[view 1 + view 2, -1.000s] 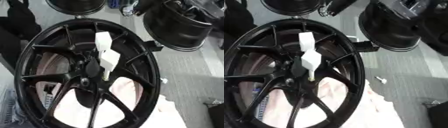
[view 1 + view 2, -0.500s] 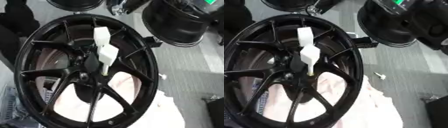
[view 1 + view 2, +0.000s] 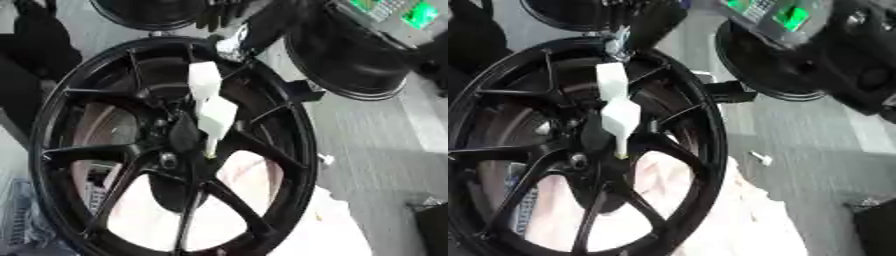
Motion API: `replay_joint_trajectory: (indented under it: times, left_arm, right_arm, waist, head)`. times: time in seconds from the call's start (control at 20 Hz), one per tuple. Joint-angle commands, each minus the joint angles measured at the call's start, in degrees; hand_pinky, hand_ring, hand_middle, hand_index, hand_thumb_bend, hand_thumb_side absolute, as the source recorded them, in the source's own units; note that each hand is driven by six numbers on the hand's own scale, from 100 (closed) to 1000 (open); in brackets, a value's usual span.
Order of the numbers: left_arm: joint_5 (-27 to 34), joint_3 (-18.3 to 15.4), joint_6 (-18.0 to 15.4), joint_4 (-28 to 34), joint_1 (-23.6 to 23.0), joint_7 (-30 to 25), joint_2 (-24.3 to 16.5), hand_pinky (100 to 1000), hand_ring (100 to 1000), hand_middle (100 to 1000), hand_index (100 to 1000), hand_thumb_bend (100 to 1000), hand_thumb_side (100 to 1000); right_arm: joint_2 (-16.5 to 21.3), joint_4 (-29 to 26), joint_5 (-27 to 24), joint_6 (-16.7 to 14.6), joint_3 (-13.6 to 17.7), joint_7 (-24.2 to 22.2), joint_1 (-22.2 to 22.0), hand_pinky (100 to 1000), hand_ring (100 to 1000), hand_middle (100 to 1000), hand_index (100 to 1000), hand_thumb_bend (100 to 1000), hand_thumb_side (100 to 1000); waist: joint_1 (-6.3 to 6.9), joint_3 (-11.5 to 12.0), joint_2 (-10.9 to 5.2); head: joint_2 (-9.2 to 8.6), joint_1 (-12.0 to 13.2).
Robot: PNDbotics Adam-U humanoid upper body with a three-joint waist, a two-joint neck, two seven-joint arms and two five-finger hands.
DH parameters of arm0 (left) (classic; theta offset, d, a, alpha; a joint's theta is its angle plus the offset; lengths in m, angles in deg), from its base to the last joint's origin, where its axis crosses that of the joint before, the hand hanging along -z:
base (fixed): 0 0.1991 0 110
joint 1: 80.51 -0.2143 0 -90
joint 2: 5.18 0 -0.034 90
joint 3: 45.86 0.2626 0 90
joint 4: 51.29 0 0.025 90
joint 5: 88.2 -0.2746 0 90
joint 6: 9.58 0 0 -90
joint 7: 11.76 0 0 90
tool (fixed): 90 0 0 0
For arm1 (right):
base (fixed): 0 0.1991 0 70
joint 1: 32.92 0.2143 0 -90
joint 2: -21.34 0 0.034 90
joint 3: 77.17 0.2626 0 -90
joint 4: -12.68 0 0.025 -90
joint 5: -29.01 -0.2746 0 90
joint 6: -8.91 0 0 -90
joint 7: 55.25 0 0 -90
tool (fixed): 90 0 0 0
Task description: Pull the pin out of the wheel hub.
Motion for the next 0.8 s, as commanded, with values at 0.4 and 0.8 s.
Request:
replay_joint_trajectory:
  times: [0.4,0.8]
  left_arm:
    - [-0.4,-0.4,0.2,1.0,-0.8,-0.1,-0.9,653,530,545,715,234,326]
    - [-0.5,-0.5,0.3,1.0,-1.4,0.0,-0.6,651,528,544,714,229,332]
  right_arm:
    - [4.1,-10.2,4.2,11.8,-0.4,3.3,0.1,900,846,780,867,100,348]
    - [4.4,-14.1,5.7,17.1,0.1,3.8,-0.7,895,843,775,866,100,322]
  waist:
    - [1.33,-1.3,-0.36]
    - [1.74,-2.5,0.40]
  head:
    - [-5.14,3.4]
    - [-6.10,4.6]
